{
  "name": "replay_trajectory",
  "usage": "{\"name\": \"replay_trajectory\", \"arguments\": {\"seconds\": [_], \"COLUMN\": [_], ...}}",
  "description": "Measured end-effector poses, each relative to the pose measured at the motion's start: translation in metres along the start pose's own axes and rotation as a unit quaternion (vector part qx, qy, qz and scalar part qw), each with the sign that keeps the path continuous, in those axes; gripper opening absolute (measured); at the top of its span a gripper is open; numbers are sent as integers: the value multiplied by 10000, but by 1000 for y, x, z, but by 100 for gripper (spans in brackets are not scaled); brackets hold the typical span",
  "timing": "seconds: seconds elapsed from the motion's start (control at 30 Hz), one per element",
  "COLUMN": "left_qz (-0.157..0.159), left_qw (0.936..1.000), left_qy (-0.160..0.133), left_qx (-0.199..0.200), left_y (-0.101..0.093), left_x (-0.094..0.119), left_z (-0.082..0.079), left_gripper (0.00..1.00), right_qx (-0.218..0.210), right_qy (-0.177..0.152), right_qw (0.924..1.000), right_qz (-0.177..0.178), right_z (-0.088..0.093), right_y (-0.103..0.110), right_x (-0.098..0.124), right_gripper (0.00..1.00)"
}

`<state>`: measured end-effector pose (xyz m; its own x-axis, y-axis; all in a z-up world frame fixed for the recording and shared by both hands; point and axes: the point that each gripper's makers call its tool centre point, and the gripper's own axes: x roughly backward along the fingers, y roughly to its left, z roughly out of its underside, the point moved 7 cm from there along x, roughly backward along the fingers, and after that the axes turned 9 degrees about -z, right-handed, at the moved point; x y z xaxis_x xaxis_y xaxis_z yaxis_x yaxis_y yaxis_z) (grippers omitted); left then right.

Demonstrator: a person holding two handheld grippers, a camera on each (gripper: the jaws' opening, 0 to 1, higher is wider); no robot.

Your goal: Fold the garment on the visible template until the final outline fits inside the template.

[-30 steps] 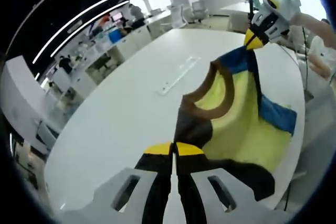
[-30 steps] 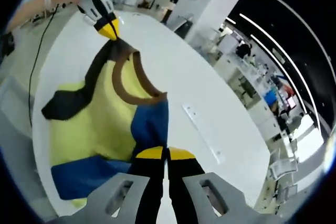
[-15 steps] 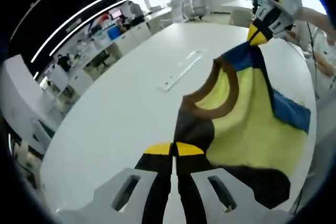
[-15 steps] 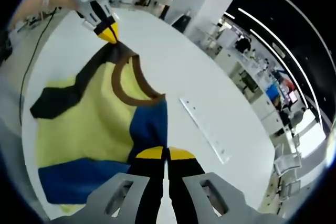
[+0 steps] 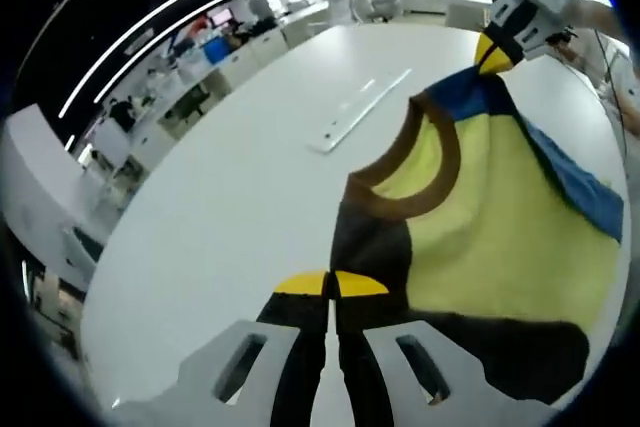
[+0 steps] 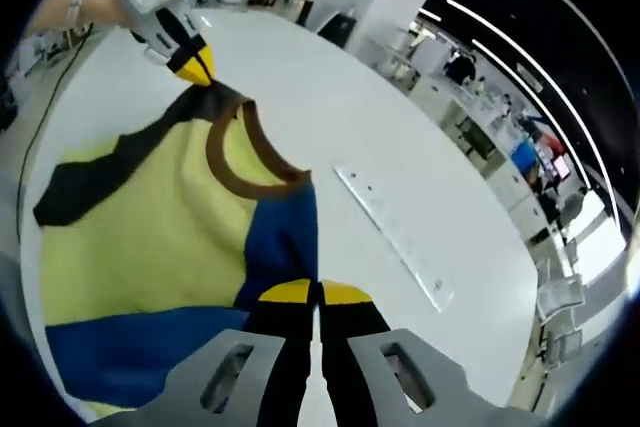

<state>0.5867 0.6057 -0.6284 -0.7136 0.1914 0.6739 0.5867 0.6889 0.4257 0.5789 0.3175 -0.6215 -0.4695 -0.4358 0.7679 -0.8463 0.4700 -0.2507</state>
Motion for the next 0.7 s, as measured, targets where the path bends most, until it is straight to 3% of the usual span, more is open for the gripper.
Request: {"name": "replay_trajectory", "arguments": {"seconds": [0.43,0.7], "left_qz": [-55,-118], "left_qw": [9996,9995], "left_qy": [152,226], "left_qx": [251,193], "left_y": [5,1], "left_x": [-46,-60], "left_z": [13,17], "left_gripper": [0,0], "right_qx": [-272,-406], "right_qy": [56,87], "right_qw": [9996,9990], "right_qz": [103,133], "right_z": [17,24], "right_y": [-12,-15], "right_x": [-36,-52], "right_gripper": [1,1]}}
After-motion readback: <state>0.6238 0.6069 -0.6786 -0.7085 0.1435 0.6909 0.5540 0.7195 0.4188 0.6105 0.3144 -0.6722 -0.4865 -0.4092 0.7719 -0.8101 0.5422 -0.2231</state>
